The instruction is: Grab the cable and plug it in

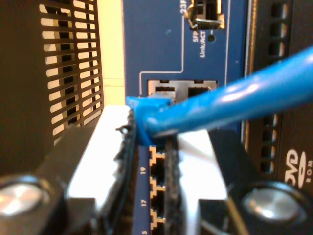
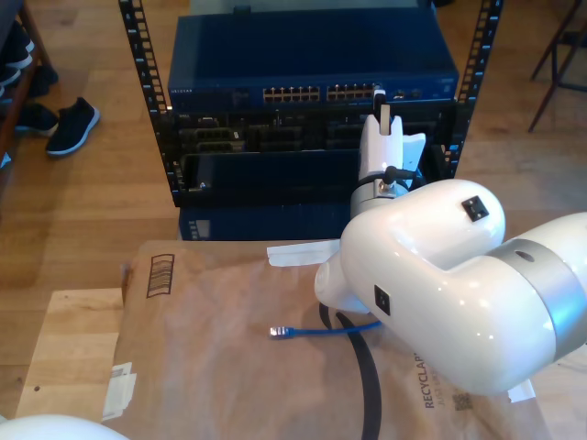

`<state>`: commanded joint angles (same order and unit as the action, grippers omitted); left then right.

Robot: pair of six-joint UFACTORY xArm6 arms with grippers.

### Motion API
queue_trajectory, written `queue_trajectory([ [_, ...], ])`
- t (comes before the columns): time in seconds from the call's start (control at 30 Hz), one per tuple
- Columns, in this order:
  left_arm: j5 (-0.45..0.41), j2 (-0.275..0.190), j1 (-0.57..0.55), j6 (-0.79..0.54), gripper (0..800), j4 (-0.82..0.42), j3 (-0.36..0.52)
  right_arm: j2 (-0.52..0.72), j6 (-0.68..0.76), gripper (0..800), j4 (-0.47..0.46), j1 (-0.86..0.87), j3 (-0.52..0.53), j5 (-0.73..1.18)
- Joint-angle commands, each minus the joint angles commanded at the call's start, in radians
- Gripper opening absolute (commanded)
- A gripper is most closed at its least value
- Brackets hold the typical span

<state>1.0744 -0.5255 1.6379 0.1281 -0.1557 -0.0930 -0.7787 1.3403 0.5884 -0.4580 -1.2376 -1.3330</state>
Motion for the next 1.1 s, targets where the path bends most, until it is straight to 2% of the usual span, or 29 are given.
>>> queue_trajectory([
  [1.1,0.000,0.000,0.000,0.000,800,0.000,-0.002,-0.025,0.000,0,0.000,0.005,-0.041,0.005],
])
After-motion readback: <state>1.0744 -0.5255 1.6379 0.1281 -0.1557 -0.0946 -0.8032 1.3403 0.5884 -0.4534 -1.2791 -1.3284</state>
